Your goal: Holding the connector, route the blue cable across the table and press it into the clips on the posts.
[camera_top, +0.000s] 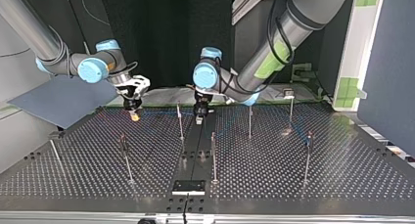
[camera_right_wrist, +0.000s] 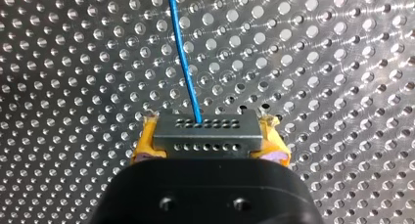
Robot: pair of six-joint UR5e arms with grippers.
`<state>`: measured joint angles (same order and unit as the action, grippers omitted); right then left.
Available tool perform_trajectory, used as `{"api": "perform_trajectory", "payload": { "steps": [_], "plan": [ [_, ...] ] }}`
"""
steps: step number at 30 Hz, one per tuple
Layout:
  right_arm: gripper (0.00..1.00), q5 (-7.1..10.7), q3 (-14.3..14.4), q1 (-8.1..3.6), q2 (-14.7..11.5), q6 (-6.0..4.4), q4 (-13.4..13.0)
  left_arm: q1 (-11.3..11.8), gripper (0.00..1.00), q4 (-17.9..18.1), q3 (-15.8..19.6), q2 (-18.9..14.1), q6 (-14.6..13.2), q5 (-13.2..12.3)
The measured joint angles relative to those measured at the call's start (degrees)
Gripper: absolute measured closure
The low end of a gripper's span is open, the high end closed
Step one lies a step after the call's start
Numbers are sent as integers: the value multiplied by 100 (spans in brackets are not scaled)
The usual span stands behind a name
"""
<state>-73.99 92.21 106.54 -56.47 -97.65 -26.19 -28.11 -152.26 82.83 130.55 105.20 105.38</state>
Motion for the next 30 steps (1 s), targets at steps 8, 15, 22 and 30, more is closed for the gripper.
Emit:
{"api": "perform_trajectory", "payload": {
  "steps": [8,15,22,30],
  "plan": [
    [100,143,-2,-59,0,15,11,-204,0,-363,-1,-5,-338,366],
    [100,205,-6,-127,-1,16,18,-432,0,-698,1,-146,-485,701],
    [100,208,-6,-259,-1,11,49,-806,0,-1075,3,-323,-485,1084],
    [100,214,-6,-409,-2,0,72,-1146,0,-1356,-2,-371,-531,1424]
  ]
}}
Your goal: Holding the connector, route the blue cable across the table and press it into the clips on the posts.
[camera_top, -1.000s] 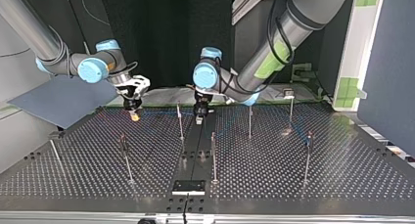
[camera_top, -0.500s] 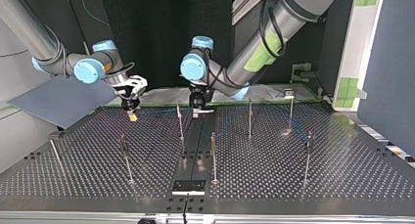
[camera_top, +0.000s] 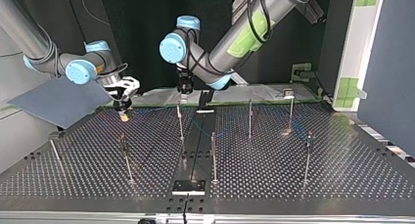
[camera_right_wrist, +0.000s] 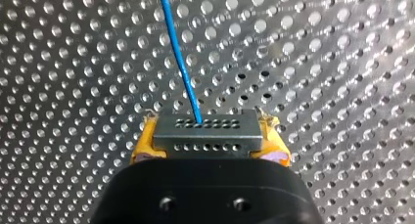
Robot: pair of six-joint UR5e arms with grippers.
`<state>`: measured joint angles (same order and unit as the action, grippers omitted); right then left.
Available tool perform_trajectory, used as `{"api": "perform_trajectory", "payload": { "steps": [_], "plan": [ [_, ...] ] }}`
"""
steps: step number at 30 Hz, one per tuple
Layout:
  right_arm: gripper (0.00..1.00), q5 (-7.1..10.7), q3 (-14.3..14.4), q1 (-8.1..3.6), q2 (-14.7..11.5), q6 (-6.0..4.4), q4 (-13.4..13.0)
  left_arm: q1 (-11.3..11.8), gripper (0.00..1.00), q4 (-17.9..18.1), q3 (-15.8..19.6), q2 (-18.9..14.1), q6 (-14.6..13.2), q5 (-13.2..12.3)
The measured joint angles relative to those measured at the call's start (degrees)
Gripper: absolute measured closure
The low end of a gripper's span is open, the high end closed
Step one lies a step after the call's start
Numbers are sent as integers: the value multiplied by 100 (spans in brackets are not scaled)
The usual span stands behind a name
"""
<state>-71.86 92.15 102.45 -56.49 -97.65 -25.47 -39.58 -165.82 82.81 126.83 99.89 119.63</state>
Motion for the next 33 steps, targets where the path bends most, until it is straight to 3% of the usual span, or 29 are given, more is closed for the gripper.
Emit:
{"api": "perform_trajectory", "payload": {
  "steps": [6,10,17,23,33],
  "plan": [
    [100,28,1,-69,0,19,42,-285,0,191,-137,-2,44,283],
    [100,165,1,-93,0,30,91,-524,0,356,-352,78,99,523],
    [100,257,3,-119,-1,33,124,-839,0,155,-682,368,207,770],
    [100,262,5,-124,0,34,128,-837,0,-150,-997,645,283,779],
    [100,259,2,-125,-1,34,125,-681,0,-311,-1424,704,302,749]
  ]
}}
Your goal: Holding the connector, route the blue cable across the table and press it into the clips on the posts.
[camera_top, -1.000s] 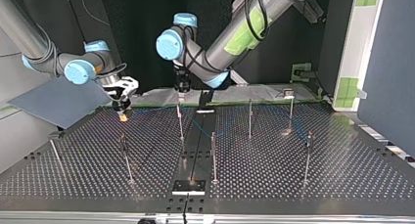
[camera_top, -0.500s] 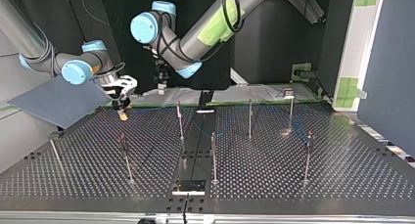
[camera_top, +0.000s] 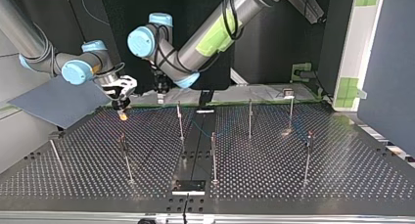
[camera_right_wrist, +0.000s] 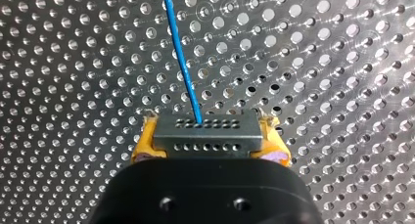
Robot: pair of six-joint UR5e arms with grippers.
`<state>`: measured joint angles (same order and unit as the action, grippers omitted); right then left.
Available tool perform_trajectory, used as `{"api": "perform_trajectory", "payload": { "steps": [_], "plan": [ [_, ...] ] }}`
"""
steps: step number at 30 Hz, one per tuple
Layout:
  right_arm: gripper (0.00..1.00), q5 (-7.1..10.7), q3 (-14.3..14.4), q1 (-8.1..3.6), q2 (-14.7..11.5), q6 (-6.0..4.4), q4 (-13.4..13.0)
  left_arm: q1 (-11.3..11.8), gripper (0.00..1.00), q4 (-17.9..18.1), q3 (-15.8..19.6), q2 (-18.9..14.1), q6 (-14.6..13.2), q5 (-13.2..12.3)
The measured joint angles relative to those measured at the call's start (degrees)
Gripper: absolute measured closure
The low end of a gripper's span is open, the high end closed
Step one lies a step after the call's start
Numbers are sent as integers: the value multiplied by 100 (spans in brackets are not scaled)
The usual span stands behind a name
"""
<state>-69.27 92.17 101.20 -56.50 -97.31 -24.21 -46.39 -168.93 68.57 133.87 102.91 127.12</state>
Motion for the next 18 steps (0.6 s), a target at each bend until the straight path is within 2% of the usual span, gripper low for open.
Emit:
{"api": "perform_trajectory", "payload": {
  "steps": [5,10,18],
  "plan": [
    [100,0,0,0,1,0,2,-3,0,-65,-249,64,21,0],
    [100,1,1,-3,1,0,0,-50,0,-231,-508,288,43,18],
    [100,16,2,-6,1,0,-5,-61,0,-98,-921,611,98,195]
  ]
}}
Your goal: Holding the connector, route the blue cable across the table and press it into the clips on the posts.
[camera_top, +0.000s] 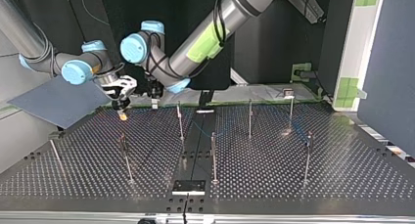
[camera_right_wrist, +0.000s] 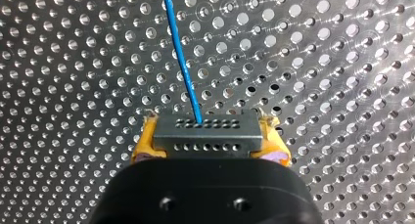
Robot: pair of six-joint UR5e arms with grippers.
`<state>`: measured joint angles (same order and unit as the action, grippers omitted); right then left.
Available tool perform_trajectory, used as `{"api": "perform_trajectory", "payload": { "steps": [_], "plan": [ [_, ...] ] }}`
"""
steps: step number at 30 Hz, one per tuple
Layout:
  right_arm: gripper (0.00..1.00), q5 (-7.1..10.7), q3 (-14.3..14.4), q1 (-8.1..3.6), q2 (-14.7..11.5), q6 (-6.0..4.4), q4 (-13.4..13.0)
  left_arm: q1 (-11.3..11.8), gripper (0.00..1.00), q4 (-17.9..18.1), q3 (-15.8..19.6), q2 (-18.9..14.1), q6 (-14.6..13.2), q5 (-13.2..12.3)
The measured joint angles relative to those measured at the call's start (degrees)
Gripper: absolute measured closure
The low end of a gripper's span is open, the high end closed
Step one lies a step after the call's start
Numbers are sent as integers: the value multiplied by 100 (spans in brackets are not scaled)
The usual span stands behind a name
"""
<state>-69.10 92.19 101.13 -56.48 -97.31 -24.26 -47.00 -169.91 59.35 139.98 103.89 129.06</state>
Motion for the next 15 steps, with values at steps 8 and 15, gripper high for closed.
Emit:
{"api": "perform_trajectory", "payload": {
  "steps": [8,15],
  "plan": [
    [100,10,2,-1,0,0,-2,42,0,102,-214,43,8,143],
    [100,11,1,-1,0,-6,-8,19,0,23,-227,119,47,120]
  ]
}}
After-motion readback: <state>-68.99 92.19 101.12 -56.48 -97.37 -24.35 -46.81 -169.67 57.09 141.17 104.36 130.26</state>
